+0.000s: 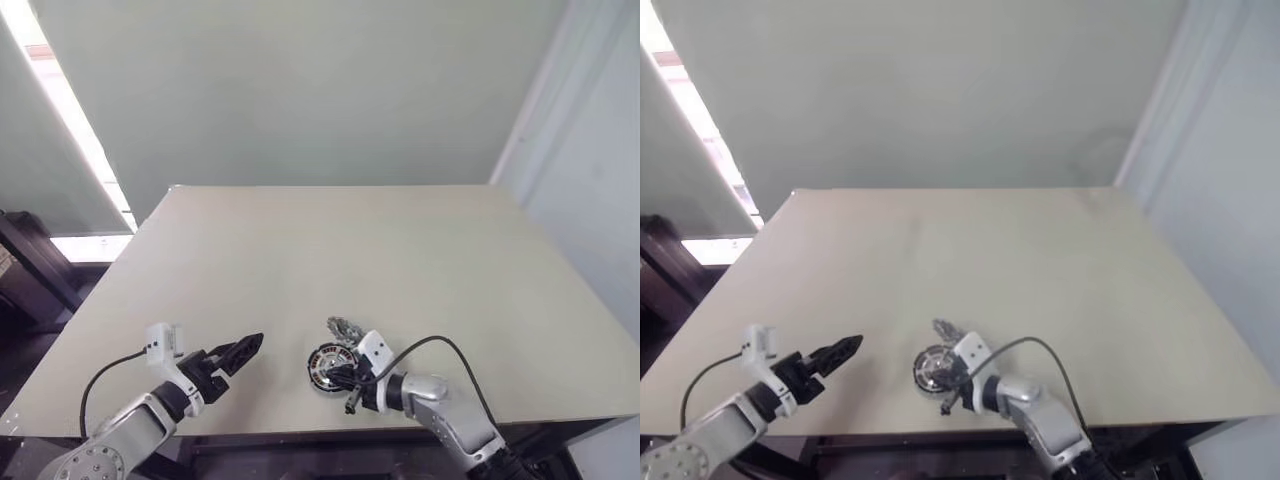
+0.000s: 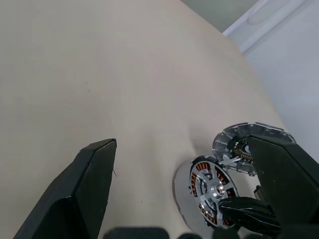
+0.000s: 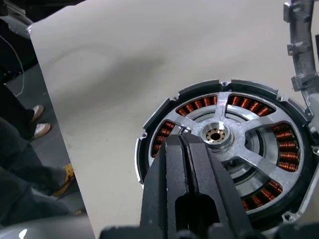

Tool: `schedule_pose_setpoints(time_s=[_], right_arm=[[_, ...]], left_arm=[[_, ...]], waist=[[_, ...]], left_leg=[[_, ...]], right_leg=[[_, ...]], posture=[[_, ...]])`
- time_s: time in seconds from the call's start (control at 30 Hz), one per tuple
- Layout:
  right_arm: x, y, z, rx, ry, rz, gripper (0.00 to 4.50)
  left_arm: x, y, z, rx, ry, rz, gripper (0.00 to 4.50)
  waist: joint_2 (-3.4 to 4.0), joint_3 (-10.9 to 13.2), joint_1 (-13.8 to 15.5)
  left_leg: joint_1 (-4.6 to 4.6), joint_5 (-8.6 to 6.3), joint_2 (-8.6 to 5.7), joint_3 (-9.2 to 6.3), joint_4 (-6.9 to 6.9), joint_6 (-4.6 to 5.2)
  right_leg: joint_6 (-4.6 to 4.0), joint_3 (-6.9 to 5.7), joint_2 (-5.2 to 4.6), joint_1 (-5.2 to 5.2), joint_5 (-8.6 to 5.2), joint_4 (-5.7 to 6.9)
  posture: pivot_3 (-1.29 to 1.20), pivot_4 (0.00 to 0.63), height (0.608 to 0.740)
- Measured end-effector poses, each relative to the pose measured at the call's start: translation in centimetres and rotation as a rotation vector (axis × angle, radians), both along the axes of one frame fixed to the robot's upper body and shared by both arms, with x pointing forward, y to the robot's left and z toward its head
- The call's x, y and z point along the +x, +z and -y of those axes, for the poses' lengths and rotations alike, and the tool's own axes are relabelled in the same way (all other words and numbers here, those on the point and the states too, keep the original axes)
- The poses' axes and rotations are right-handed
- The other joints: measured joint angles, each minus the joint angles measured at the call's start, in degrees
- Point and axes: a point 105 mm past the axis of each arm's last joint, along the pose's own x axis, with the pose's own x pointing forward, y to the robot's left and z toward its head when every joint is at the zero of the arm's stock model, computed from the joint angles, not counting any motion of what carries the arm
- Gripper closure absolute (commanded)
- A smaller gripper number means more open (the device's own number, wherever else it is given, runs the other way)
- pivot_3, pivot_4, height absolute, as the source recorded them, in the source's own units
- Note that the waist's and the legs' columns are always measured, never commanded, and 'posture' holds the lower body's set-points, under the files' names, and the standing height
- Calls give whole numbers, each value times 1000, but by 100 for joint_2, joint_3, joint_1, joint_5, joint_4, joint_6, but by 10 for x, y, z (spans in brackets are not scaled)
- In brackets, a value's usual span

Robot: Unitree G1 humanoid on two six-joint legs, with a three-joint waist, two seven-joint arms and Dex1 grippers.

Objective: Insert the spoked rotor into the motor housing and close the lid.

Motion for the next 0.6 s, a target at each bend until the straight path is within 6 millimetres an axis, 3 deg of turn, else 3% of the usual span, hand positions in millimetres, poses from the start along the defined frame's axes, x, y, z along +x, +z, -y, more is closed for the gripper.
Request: schedule_pose_setpoints(time_s=[0.13,0.4,0.47,0.6], right_arm=[[3,5,0,47,-13,-11,4500],[23,52,-1,212,-53,59,4500],[22,43,-1,184,-54,38,4500],[13,3,7,48,-47,-17,4500]], left_arm=[[-1,0,-1,5,-1,-4,29],[0,0,0,13,-8,2,29],[0,0,1,12,-17,2,29],[0,-1,3,9,-30,2,29]], waist=[[0,0,5],[-3,-1,-1],[-2,-1,1],[-1,-1,0]], left_leg=[[-2,4,-1,-4,2,-5],[-9,3,2,-4,-9,-6],[-9,3,1,-4,-11,-6],[-9,3,-3,3,-8,-6]], right_leg=[[0,-1,1,-1,0,3],[1,-1,5,-5,1,3],[0,0,4,-6,1,2],[0,5,0,-5,0,-1]], posture=[[0,0,740],[0,0,740],[0,0,740],[0,0,740]])
